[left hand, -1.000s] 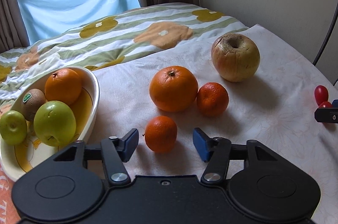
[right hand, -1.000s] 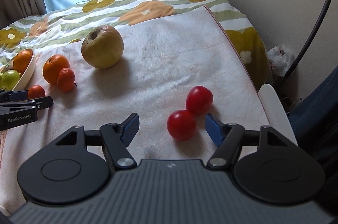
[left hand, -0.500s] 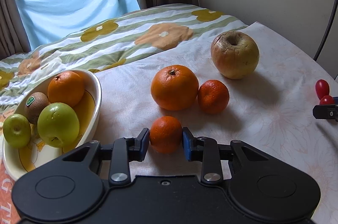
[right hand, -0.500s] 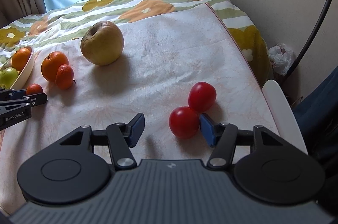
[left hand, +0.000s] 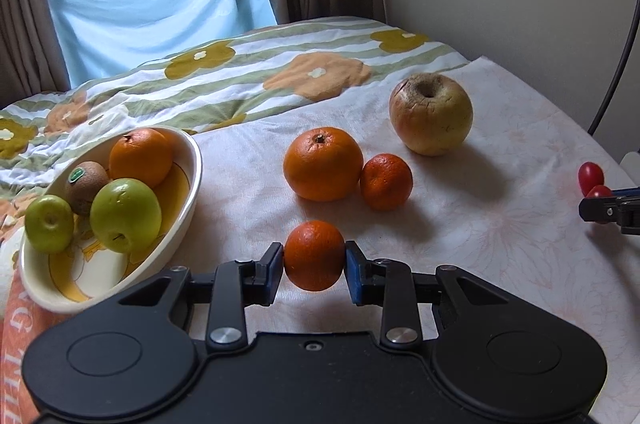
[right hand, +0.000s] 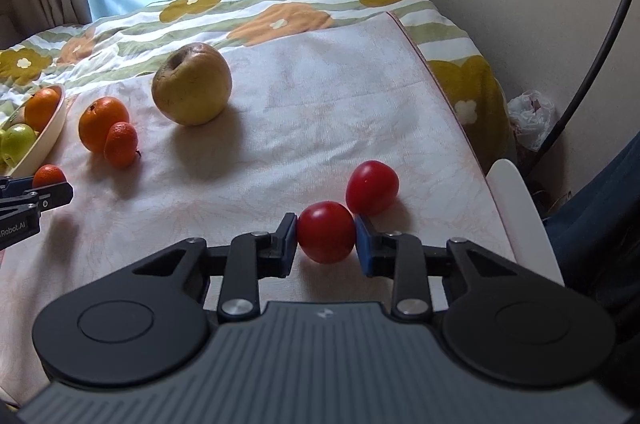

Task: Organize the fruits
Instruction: 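Close the left tool on the tangerine while the right tool grasps a red cherry tomato, then carry the tangerine and tomato over the duck bowl with both tools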

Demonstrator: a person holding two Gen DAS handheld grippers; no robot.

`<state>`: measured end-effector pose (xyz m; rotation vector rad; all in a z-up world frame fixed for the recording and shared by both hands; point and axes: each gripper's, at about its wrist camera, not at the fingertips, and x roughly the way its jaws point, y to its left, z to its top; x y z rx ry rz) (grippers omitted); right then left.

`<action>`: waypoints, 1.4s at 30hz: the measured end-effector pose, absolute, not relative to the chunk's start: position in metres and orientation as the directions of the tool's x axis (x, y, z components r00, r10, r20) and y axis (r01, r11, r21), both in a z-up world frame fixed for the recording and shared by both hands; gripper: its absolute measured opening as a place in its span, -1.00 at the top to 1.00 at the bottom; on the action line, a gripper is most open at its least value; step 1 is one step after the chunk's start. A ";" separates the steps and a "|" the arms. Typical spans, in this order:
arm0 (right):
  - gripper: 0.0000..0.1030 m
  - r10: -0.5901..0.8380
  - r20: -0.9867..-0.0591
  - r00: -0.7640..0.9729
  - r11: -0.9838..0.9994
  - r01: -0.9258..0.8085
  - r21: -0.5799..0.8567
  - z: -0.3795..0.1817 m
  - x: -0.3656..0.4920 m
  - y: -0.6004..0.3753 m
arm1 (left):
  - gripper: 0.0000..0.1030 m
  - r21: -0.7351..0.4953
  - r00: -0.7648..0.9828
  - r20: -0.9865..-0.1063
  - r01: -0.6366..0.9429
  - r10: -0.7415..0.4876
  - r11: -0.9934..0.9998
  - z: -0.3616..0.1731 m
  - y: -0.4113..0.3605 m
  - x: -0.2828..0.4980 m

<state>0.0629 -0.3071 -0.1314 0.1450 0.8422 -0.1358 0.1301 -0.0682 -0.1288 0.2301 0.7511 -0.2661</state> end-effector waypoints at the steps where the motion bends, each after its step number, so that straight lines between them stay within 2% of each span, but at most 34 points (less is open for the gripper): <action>1: 0.12 -0.057 -0.748 0.662 0.982 0.171 0.076 -0.129 0.062 -0.307 | 0.31 0.107 0.705 -0.693 0.309 -0.153 0.945 -0.126 -0.067 0.126; 13: 0.12 0.027 -0.703 0.711 0.995 0.045 0.083 -0.088 0.047 -0.295 | 0.31 0.082 0.773 -0.628 0.178 -0.088 0.981 -0.080 -0.055 0.077; 23: 0.12 0.161 -0.678 0.717 0.987 -0.130 0.096 -0.048 0.054 -0.263 | 0.31 0.075 0.805 -0.593 0.048 0.006 0.996 -0.041 -0.040 0.051; 33: 0.12 0.284 -0.658 0.698 0.953 -0.278 0.116 -0.022 0.086 -0.190 | 0.31 0.076 0.812 -0.581 -0.017 0.058 0.997 -0.026 0.002 0.065; 42: 0.12 0.316 -0.657 0.685 0.943 -0.305 0.136 -0.021 0.121 -0.129 | 0.31 0.093 0.807 -0.588 0.008 0.048 0.996 -0.028 0.047 0.106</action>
